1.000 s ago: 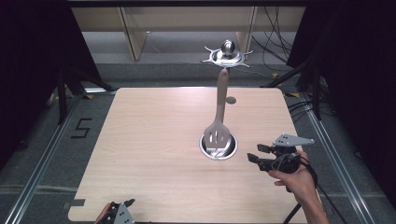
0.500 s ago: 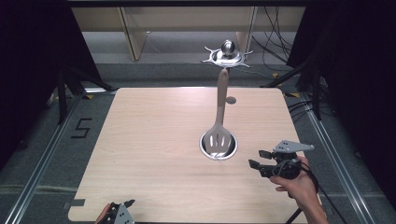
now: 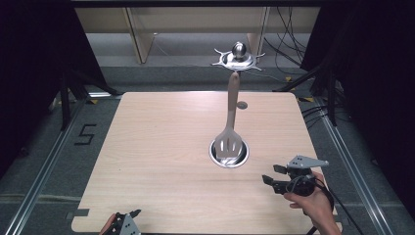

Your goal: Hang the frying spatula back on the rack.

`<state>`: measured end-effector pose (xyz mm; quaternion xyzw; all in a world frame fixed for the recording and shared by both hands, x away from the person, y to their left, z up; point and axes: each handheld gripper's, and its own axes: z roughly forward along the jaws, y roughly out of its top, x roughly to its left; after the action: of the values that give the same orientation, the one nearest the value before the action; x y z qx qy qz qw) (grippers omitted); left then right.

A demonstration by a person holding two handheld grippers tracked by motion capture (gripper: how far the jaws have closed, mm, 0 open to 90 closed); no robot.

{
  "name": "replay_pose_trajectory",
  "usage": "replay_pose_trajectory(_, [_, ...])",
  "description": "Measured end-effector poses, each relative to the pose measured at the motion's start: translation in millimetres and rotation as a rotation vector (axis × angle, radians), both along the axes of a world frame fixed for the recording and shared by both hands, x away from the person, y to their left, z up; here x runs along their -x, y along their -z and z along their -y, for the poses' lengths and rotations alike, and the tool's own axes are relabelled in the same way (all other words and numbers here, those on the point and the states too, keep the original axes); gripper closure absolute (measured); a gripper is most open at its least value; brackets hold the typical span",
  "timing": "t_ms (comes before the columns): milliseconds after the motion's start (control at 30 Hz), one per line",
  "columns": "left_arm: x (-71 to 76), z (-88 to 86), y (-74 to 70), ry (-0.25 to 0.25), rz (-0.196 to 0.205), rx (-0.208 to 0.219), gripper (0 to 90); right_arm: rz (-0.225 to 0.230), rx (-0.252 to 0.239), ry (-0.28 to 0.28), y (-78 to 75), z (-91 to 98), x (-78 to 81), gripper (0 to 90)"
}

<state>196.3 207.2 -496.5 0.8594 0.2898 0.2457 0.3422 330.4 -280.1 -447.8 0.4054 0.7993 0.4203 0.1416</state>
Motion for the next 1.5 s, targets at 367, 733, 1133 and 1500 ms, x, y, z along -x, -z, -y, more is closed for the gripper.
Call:
replay_pose_trajectory(367, [1.3,0.3,-0.3,0.007,-0.008,0.004,14.9,-0.047,-0.045,0.015,11.4,7.7,10.6,35.8])
replay_pose_trajectory(733, [1.3,0.7,1.0,-0.012,0.003,0.021,15.0,-0.036,-0.031,-0.013,27.8,10.9,22.3,34.8])
replay_pose_trajectory(1133, [1.6,0.9,0.8,-0.013,0.002,0.014,14.9,-0.046,-0.041,-0.007,33.5,11.7,42.1,33.7])
replay_pose_trajectory(1500, [2.1,1.8,1.7,-0.016,0.004,0.026,14.9,-0.047,-0.034,-0.014,34.3,13.1,48.4,32.2])
